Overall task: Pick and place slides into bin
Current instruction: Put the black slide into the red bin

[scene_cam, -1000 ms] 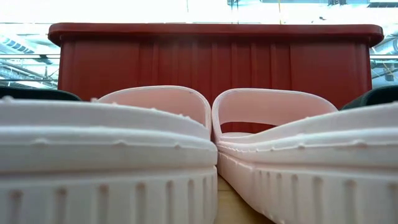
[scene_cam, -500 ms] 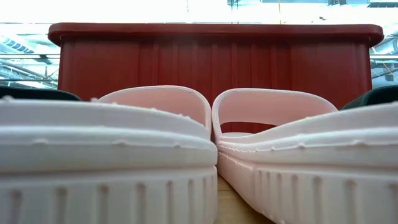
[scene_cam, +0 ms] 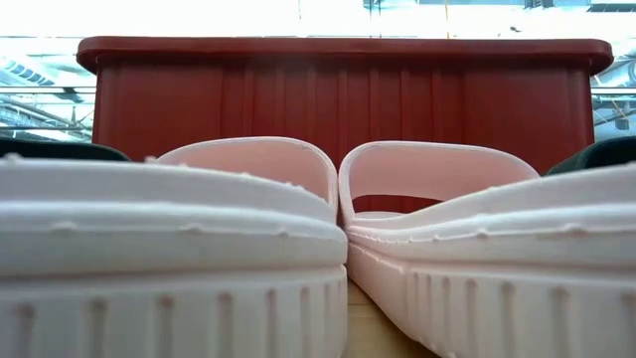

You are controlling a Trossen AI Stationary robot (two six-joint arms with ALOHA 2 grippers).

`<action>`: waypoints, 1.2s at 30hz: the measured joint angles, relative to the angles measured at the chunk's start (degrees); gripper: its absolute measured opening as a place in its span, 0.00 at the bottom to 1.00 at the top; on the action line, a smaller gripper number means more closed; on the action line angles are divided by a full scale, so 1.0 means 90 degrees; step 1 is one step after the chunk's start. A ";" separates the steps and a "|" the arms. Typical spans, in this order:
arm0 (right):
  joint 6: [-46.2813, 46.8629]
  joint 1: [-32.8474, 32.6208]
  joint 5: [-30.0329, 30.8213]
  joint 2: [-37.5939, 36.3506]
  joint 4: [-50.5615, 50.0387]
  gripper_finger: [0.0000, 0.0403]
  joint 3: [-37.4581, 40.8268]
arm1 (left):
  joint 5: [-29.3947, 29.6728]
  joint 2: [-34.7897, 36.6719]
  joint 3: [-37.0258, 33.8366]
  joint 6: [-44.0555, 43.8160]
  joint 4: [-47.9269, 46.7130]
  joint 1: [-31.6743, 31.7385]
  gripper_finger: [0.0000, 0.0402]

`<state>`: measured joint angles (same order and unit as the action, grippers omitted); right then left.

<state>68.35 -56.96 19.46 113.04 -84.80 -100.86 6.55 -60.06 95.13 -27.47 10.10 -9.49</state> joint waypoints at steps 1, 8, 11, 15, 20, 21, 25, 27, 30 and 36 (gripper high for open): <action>0.0058 -0.0058 -0.0004 0.0004 0.0091 0.42 0.0102 | 0.0003 -0.0006 0.0000 -0.0005 0.0005 0.0002 0.57; 0.0474 -0.0231 -0.0007 0.0005 0.0652 0.42 0.0863 | 0.0010 -0.0030 0.0000 0.0018 0.0004 0.0001 0.57; 0.0555 -0.0227 -0.0007 0.0000 0.0863 0.42 0.1105 | 0.0010 -0.0062 0.0000 -0.0003 0.0000 0.0001 0.57; 0.0690 -0.0214 -0.0007 0.0005 0.1133 0.42 0.1373 | 0.0010 -0.0081 0.0000 -0.0006 -0.0008 -0.0001 0.57; 0.0854 -0.0212 0.0000 0.0000 0.1192 0.42 0.1515 | 0.0010 -0.0084 0.0000 -0.0069 0.0001 0.0000 0.57; 0.0851 -0.0210 0.0011 0.0000 0.1188 0.42 0.1531 | 0.0010 -0.0087 0.0000 -0.0069 0.0001 -0.0001 0.57; 0.0837 -0.0176 0.0147 0.0000 0.1177 0.42 0.1587 | 0.0010 -0.0094 0.0000 -0.0087 -0.0004 -0.0001 0.57; 0.0808 -0.0132 0.0141 0.0000 0.1149 0.42 0.1591 | 0.0010 -0.0094 0.0000 -0.0121 -0.0001 0.0001 0.57; 0.0810 -0.0096 0.0141 -0.0016 0.1134 0.42 0.1594 | 0.0017 -0.0091 0.0000 -0.0128 -0.0001 -0.0001 0.57; 0.0799 -0.0086 0.0269 -0.0213 0.1097 0.42 0.1596 | 0.0109 -0.0091 0.0000 -0.0135 -0.0001 0.0001 0.57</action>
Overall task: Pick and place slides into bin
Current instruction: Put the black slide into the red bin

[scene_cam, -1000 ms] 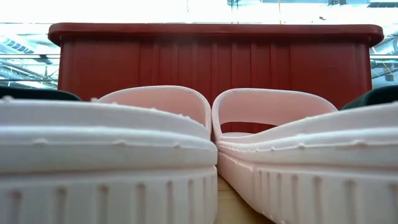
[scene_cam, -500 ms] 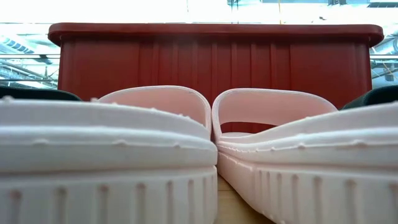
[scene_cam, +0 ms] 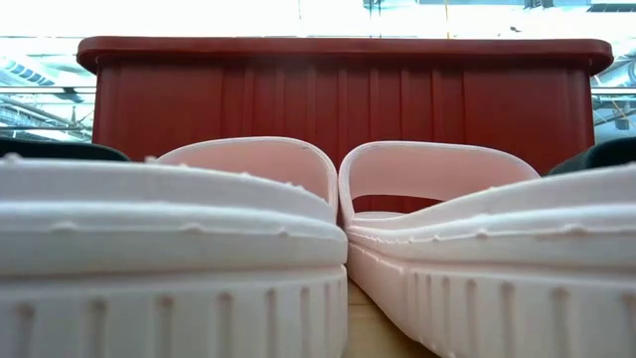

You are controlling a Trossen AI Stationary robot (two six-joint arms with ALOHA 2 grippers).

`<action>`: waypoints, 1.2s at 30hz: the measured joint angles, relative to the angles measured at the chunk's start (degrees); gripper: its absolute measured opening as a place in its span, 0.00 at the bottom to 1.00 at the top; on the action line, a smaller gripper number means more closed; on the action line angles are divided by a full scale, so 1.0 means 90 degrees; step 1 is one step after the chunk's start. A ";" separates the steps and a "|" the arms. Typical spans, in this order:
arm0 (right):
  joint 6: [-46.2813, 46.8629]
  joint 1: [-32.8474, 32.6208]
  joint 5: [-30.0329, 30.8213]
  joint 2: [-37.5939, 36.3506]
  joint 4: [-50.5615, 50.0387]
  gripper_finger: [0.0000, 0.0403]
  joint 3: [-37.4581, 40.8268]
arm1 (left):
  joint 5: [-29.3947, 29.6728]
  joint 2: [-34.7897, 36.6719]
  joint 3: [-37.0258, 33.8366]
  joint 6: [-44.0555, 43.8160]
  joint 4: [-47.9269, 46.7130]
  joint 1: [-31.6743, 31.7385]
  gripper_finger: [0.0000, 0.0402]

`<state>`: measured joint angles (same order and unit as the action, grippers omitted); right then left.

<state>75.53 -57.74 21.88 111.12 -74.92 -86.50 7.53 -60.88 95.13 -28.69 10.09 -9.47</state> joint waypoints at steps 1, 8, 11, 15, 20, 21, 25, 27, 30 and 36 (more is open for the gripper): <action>0.0011 -0.0002 0.0079 -0.0029 -0.0022 0.42 0.0000 | 0.0000 0.0000 0.0000 0.0004 0.0000 0.0000 0.57; -0.0008 0.0063 0.0271 -0.0081 -0.0305 0.42 0.0083 | 0.0003 -0.0050 0.0000 -0.0007 -0.0007 0.0002 0.57; -0.0016 0.0125 0.0239 -0.0069 -0.0298 0.42 0.0309 | 0.0003 -0.0070 0.0000 -0.0017 0.0000 0.0002 0.57; -0.0213 0.0203 0.0237 -0.0070 -0.0195 0.42 0.0559 | 0.0007 -0.0070 0.0000 -0.0048 0.0002 0.0002 0.57; -0.0295 0.0343 0.0232 -0.0069 -0.0170 0.42 0.0829 | 0.0007 -0.0068 0.0000 -0.0090 0.0019 0.0000 0.57; -0.0274 0.0373 0.0226 -0.0069 -0.0167 0.42 0.0871 | 0.0007 -0.0068 0.0000 -0.0092 0.0033 0.0000 0.57; -0.0180 0.0467 0.0220 -0.0069 -0.0112 0.42 0.1004 | 0.0009 -0.0068 0.0000 -0.0090 0.0053 0.0000 0.57; -0.0135 0.0514 0.0207 -0.0069 -0.0084 0.42 0.1029 | 0.0010 -0.0068 0.0000 -0.0090 0.0053 0.0000 0.57; -0.0134 0.0576 0.0207 -0.0069 -0.0051 0.42 0.1032 | 0.0010 -0.0068 0.0000 -0.0087 0.0053 0.0000 0.57; -0.0157 0.0624 0.0207 -0.0069 -0.0033 0.29 0.1032 | 0.0014 -0.0068 0.0000 -0.0061 0.0053 0.0002 0.57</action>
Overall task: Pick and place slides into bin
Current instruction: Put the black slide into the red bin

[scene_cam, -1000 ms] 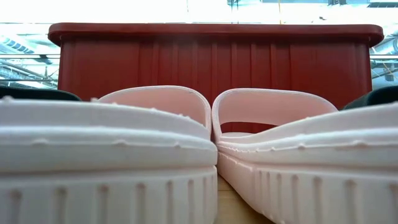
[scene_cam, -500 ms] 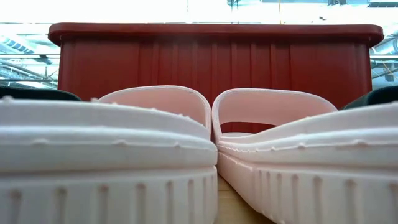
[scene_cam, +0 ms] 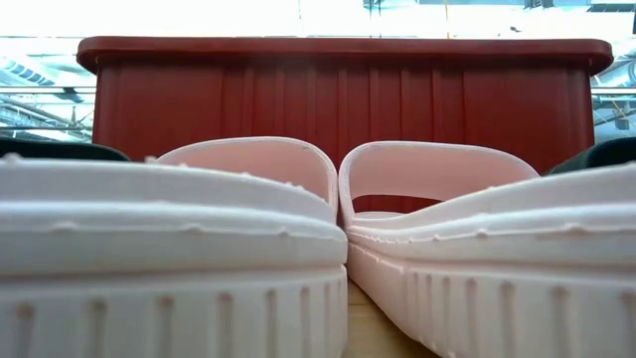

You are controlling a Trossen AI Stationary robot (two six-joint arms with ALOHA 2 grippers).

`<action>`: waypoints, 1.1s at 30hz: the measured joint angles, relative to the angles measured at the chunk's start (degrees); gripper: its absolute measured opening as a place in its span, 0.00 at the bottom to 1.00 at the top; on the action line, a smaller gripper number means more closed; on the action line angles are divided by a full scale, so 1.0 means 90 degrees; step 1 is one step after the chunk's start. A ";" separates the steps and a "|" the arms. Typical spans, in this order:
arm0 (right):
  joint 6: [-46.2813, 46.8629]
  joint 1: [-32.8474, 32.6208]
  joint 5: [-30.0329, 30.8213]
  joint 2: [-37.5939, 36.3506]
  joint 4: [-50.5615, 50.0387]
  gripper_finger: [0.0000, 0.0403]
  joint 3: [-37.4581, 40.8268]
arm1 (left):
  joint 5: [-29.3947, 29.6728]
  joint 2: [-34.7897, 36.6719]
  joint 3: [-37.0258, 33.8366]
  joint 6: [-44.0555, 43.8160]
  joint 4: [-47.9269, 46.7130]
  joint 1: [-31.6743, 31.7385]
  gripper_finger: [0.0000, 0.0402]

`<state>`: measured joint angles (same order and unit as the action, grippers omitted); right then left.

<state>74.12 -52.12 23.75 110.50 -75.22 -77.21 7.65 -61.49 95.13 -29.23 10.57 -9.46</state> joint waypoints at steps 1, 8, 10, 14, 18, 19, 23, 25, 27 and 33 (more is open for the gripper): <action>0.0013 0.0000 0.0002 0.0000 -0.0004 0.25 0.0000 | 0.0002 0.0000 -0.0001 0.0000 0.0000 0.0000 0.57; 0.0002 0.0000 -0.0229 -0.0005 0.0058 0.03 -0.0002 | 0.0003 0.0000 -0.0002 0.0000 0.0000 -0.0002 0.57; 0.0027 0.0000 -0.0312 -0.0005 0.0101 0.03 -0.0002 | 0.0003 0.0000 0.0000 -0.0006 0.0000 -0.0002 0.57; 0.0025 0.0000 -0.0534 -0.0015 0.0125 0.01 -0.0004 | 0.0003 0.0000 0.0000 -0.0010 -0.0002 -0.0002 0.57; 0.0177 -0.0007 -0.0851 -0.0182 0.0045 0.01 -0.0002 | 0.0003 0.0000 -0.0001 -0.0023 -0.0002 -0.0002 0.57; 0.0226 -0.0007 -0.0899 -0.0263 0.0009 0.01 0.0000 | 0.0003 0.0000 0.0000 -0.0029 -0.0002 -0.0002 0.57; 0.0419 -0.0015 -0.0930 -0.0723 -0.0208 0.01 0.0000 | 0.0003 0.0000 -0.0001 -0.0029 -0.0002 -0.0004 0.57; 0.0425 -0.0015 -0.0920 -0.0996 -0.0251 0.01 0.0000 | 0.0003 0.0000 0.0000 -0.0048 -0.0002 -0.0004 0.57; 0.0353 -0.0015 -0.0889 -0.1257 -0.0184 0.01 0.0000 | 0.0003 0.0000 0.0000 -0.0056 -0.0005 -0.0002 0.57; 0.0121 -0.0010 -0.0834 -0.2169 0.0311 0.01 0.0002 | 0.0001 0.0000 0.0000 -0.0058 -0.0005 -0.0004 0.57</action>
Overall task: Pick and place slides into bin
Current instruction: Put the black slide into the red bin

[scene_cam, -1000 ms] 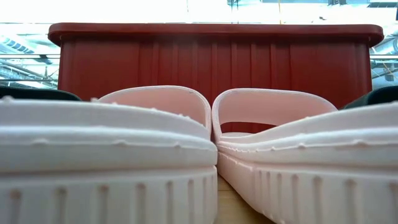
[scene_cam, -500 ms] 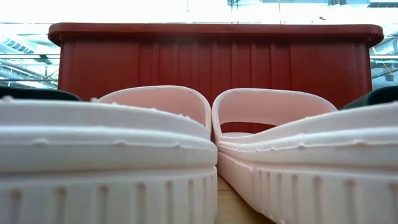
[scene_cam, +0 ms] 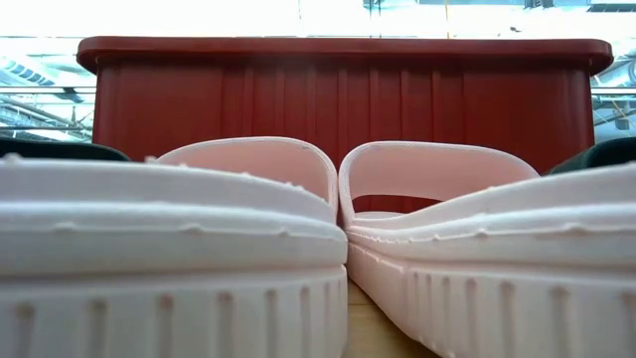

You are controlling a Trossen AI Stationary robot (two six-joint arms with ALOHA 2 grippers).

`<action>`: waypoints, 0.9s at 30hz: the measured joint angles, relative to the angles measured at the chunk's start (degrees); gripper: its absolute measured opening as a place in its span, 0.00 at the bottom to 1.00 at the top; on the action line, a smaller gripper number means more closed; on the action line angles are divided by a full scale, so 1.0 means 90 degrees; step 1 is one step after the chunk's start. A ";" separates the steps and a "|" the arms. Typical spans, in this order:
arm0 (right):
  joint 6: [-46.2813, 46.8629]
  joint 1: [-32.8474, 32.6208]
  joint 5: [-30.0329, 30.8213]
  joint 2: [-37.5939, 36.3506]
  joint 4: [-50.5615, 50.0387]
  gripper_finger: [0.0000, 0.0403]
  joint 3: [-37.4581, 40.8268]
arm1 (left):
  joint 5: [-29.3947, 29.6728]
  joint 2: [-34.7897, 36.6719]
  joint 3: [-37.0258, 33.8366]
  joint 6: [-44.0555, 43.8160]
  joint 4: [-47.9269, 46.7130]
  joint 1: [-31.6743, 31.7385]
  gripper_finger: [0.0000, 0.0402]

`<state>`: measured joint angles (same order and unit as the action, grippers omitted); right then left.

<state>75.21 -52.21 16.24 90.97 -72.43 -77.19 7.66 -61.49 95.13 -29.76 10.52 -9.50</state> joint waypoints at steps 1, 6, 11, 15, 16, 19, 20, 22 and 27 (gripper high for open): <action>0.0022 0.0000 0.0010 -0.0153 0.0063 0.01 0.0000 | 0.0000 0.0000 0.0000 0.0000 0.0000 0.0000 0.57; -0.0078 0.0004 0.0026 -0.0893 0.0641 0.01 0.0000 | 0.0000 0.0000 0.0000 -0.0002 0.0000 0.0002 0.57; -0.0818 0.0136 0.0321 -0.1570 0.1693 0.01 0.0000 | -0.0001 0.0000 0.0000 -0.0018 -0.0002 0.0005 0.57; -0.1862 0.0354 0.1051 -0.2013 0.3018 0.01 0.0000 | -0.0002 0.0000 0.0000 -0.0019 0.0000 0.0005 0.57; -0.2164 0.0422 0.1211 -0.2104 0.3394 0.01 0.0000 | -0.0002 0.0000 0.0000 -0.0019 0.0000 0.0005 0.57; -0.3264 0.0640 0.1505 -0.2317 0.4694 0.01 0.0000 | -0.0006 0.0000 0.0000 -0.0023 -0.0001 0.0004 0.57; -0.3666 0.0707 0.1543 -0.2363 0.5143 0.01 0.0000 | -0.0013 0.0000 -0.0002 -0.0045 -0.0002 0.0002 0.57; -0.4511 0.0843 0.1550 -0.2438 0.5967 0.01 0.0000 | -0.0015 0.0000 0.0000 -0.0068 -0.0002 0.0002 0.57; -0.6492 0.1188 0.1536 -0.2479 0.7897 0.01 0.0000 | -0.0017 0.0000 0.0000 -0.0087 -0.0001 0.0002 0.57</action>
<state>16.78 -41.51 30.06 68.66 -1.35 -77.19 7.51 -61.49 95.13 -30.54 10.51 -9.47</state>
